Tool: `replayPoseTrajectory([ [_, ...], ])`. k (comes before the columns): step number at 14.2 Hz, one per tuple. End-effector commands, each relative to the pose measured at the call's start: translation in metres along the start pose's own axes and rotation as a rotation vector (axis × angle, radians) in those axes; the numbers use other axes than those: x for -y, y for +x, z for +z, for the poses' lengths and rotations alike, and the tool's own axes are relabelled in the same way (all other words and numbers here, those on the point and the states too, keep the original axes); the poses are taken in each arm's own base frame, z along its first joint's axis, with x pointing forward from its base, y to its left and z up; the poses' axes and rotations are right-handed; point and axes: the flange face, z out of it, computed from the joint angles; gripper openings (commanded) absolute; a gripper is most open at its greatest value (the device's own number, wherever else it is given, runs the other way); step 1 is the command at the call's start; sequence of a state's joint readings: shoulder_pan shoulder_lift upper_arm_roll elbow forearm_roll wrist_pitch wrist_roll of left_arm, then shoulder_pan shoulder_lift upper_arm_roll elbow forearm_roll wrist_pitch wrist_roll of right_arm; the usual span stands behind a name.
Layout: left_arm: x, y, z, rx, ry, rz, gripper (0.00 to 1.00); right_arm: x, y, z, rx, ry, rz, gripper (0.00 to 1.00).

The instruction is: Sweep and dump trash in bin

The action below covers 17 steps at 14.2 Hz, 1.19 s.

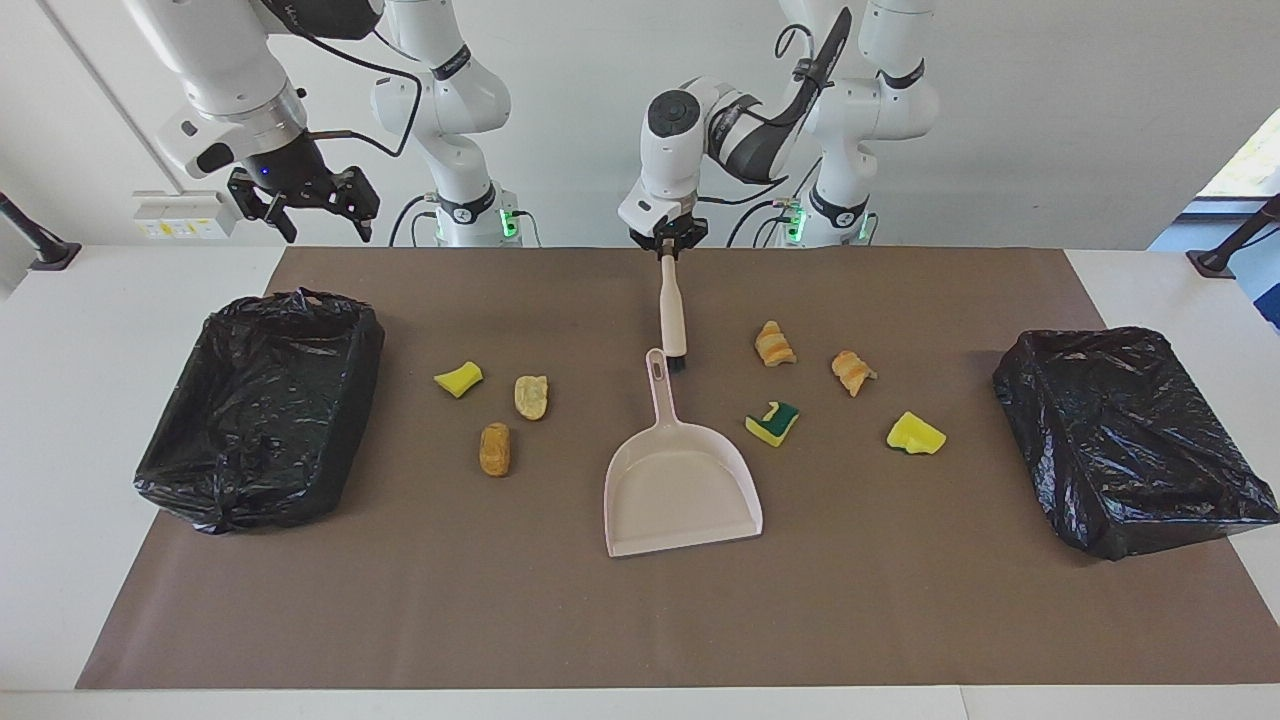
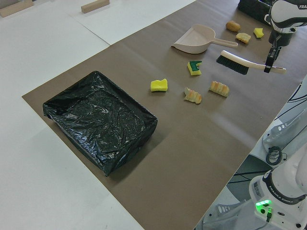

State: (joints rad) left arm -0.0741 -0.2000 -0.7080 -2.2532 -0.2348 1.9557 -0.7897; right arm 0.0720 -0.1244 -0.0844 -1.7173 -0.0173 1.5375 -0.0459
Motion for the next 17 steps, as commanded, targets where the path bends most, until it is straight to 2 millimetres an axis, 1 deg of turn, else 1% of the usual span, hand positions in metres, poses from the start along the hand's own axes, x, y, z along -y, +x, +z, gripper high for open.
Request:
replayPoseTrajectory([
  [1,0.021,0.054,0.004,-0.046,-0.108,-0.101,0.0,0.037,0.014,0.024,-0.033,0.036,-0.059,1.0],
  [2,0.033,0.078,0.004,-0.055,-0.146,-0.148,0.0,0.056,0.025,0.041,-0.013,0.032,-0.091,1.0],
  [3,0.04,0.096,0.003,-0.067,-0.181,-0.182,0.0,0.079,0.037,0.063,0.012,0.029,-0.123,1.0],
  [4,0.044,0.114,0.002,-0.089,-0.221,-0.209,0.0,0.1,0.048,0.078,0.006,0.024,-0.147,1.0],
  [5,0.047,0.13,0.003,-0.103,-0.255,-0.232,0.0,0.117,0.056,0.092,0.007,0.02,-0.149,1.0],
  [6,0.044,0.145,0.002,-0.122,-0.294,-0.241,0.0,0.134,0.063,0.106,0.006,0.019,-0.14,1.0],
  [8,0.033,0.177,0.001,-0.141,-0.367,-0.257,0.0,0.174,0.073,0.132,0.002,0.072,-0.111,1.0],
  [9,0.033,0.191,-0.002,-0.151,-0.393,-0.269,0.0,0.19,0.075,0.141,0.0,0.095,-0.092,1.0],
  [10,0.033,0.203,-0.003,-0.159,-0.413,-0.282,0.0,0.201,0.077,0.146,-0.003,0.117,-0.084,1.0],
  [11,0.032,0.209,0.006,-0.149,-0.415,-0.286,0.0,0.214,0.075,0.151,0.004,0.138,-0.092,1.0],
  [12,0.033,0.211,0.015,-0.127,-0.401,-0.283,0.0,0.224,0.073,0.154,0.01,0.137,-0.106,1.0],
  [15,0.037,0.192,0.03,-0.024,-0.308,-0.27,0.0,0.225,0.075,0.16,0.017,0.134,-0.111,1.0],
  [17,0.043,0.171,0.032,0.07,-0.217,-0.251,0.0,0.225,0.075,0.16,0.012,0.135,-0.114,1.0],
])
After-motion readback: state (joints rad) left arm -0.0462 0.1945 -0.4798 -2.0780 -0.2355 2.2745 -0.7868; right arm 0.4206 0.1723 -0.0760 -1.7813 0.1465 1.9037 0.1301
